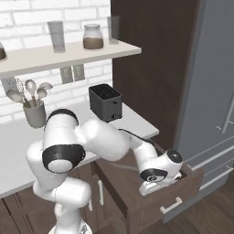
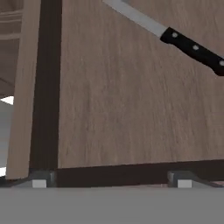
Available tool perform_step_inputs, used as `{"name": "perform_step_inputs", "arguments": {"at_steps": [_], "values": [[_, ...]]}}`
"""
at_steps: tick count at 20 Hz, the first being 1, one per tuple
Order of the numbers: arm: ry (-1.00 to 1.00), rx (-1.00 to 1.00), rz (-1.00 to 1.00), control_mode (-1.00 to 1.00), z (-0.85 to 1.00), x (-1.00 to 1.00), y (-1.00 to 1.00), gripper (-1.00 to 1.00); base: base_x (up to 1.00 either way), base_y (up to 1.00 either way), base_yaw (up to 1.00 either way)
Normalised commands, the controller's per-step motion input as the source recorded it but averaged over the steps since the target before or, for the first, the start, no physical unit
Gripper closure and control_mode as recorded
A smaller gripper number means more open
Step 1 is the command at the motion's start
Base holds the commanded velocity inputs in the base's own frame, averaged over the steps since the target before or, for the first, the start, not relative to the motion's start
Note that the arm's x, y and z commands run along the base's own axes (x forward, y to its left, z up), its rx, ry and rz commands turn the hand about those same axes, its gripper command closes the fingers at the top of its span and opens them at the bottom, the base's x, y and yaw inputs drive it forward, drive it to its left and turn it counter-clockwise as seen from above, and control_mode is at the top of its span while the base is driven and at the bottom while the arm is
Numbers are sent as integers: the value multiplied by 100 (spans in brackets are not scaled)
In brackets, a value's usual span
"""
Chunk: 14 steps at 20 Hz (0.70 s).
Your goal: Pick up the knife from the drawer and place it on the cutting board. Then place the meat from the plate to the cutting board.
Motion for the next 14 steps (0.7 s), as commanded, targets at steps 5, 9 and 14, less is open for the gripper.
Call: {"name": "perform_step_inputs", "arguments": {"at_steps": [5, 9, 14], "values": [[-10, 2, 22, -100, 90, -35, -21, -100, 0, 0, 0], [-5, 0, 26, -100, 81, 44, 35, -100, 0, 0, 0], [0, -1, 26, -100, 34, 82, 58, -100, 0, 0, 0]]}}
